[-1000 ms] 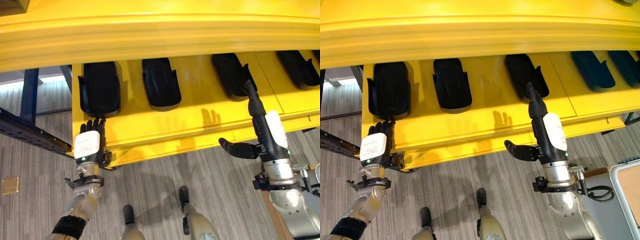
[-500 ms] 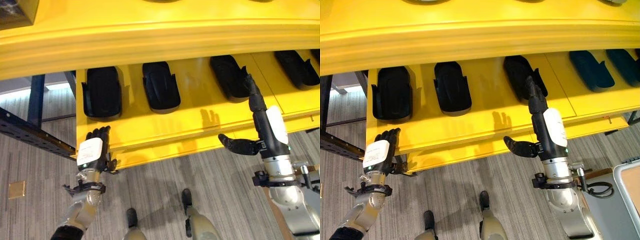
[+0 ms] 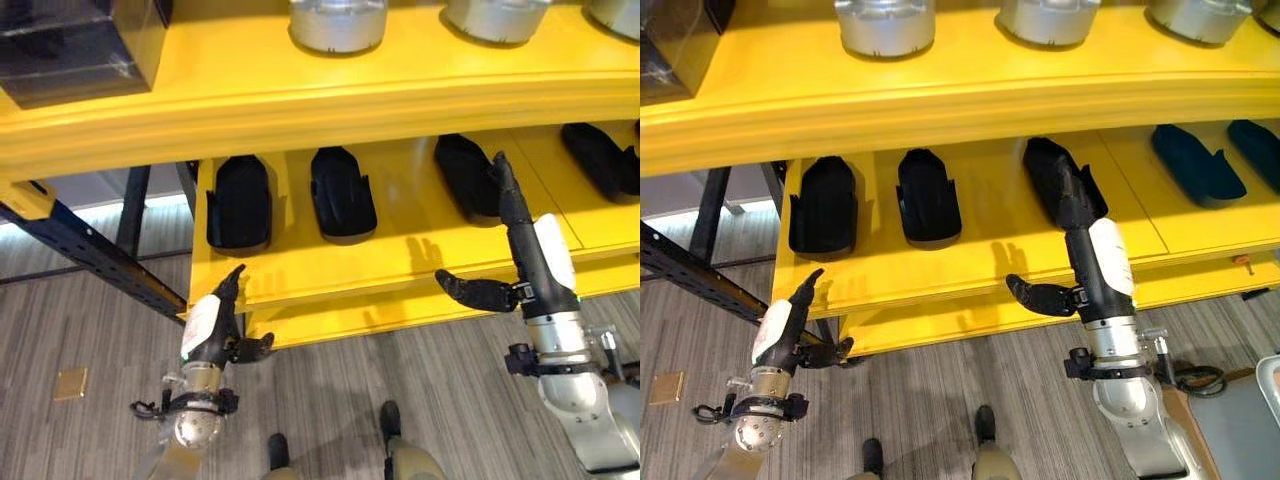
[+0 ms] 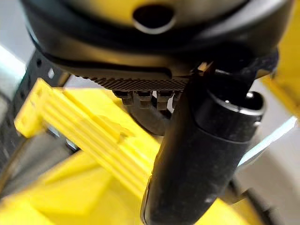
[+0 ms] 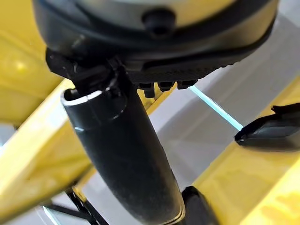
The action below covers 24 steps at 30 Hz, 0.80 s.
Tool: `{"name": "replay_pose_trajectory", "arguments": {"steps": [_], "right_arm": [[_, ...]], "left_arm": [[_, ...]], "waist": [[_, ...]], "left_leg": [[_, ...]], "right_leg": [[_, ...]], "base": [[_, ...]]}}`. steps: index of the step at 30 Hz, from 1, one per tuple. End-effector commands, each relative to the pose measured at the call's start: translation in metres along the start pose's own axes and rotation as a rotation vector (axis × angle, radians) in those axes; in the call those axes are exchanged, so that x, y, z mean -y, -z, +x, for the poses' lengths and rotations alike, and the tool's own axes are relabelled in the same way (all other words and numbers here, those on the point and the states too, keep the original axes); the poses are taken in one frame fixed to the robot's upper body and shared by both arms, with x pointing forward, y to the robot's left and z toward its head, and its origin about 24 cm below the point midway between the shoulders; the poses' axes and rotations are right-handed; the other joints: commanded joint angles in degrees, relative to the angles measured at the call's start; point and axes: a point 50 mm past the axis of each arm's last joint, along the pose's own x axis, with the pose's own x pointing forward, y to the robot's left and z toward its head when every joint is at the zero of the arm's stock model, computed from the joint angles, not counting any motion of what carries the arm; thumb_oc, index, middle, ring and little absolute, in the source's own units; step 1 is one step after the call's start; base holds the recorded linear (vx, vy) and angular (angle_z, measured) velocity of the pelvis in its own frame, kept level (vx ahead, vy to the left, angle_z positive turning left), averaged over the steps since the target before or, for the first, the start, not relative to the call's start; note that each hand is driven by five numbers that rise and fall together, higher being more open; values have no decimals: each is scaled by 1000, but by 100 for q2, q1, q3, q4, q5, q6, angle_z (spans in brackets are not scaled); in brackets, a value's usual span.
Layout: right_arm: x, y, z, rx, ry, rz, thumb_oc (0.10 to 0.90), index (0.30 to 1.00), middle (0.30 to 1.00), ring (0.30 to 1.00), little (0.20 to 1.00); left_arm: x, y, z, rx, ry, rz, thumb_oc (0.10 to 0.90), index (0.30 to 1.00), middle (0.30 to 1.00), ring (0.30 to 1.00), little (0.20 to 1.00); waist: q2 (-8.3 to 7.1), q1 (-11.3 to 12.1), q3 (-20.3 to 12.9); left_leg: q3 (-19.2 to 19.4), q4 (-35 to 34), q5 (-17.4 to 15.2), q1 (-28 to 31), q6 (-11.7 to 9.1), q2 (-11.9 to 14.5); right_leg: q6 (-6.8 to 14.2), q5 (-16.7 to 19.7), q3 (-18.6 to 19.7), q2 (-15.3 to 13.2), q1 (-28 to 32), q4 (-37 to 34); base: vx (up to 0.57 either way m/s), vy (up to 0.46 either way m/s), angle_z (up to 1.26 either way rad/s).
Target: Move parts from the plastic box to the shelf.
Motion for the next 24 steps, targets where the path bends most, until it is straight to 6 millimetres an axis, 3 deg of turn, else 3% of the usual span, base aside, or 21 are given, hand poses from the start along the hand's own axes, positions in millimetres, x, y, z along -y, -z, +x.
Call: {"name": "replay_pose_trajectory", "arguments": {"steps": [1,3,4,7,12,18,24], "right_arm": [[5,-10,3,63,19,148,900,1000,1000,1000,1000],[-1,-3,-1,16,-7,204,900,1000,1000,1000,1000],[-1,-3,-1,15,-8,205,900,1000,1000,1000,1000],[-14,5,-11,-65,-52,346,900,1000,1000,1000,1000],[-31,15,-22,-158,-135,493,900,1000,1000,1000,1000],[-52,26,-37,-281,-208,724,900,1000,1000,1000,1000],[-68,35,-48,-386,-255,810,900,1000,1000,1000,1000]], "left_arm": [[-23,-26,12,151,-43,-270,900,1000,1000,1000,1000],[-16,-27,9,131,21,-462,900,1000,1000,1000,1000],[-16,-27,8,130,23,-464,900,1000,1000,1000,1000],[-6,-27,6,91,78,-685,900,1000,1000,1000,1000],[8,-23,-1,27,140,-875,900,1000,1000,1000,1000],[26,-13,-9,-61,211,-935,900,1000,1000,1000,1000],[35,-10,-11,-86,270,-900,900,1000,1000,1000,1000]], "waist": [[-255,-21,-623],[-222,-13,-692],[-221,-17,-694],[-180,-7,-826],[-160,1,-950],[-168,8,-1045],[-211,11,-1127]], "left_leg": [[-19,25,-48,1,170,-60],[-61,13,-35,19,175,-81],[-66,12,-36,19,175,-81],[-111,-6,-6,51,175,-94],[-136,-44,56,41,154,-72],[-121,-44,55,137,152,-60],[-103,-29,-9,229,175,-100]], "right_leg": [[204,-815,-246,-198,368,369],[216,-810,-296,-219,427,357],[216,-809,-302,-219,432,352],[218,-778,-352,-228,516,294],[216,-738,-375,-193,551,198],[223,-704,-328,-183,624,150],[255,-702,-287,-227,669,181]], "base": [[-37,3,4],[-35,4,13],[-51,0,19],[-53,-5,11],[-71,-3,3],[-13,3,1],[-2,12,0]]}}
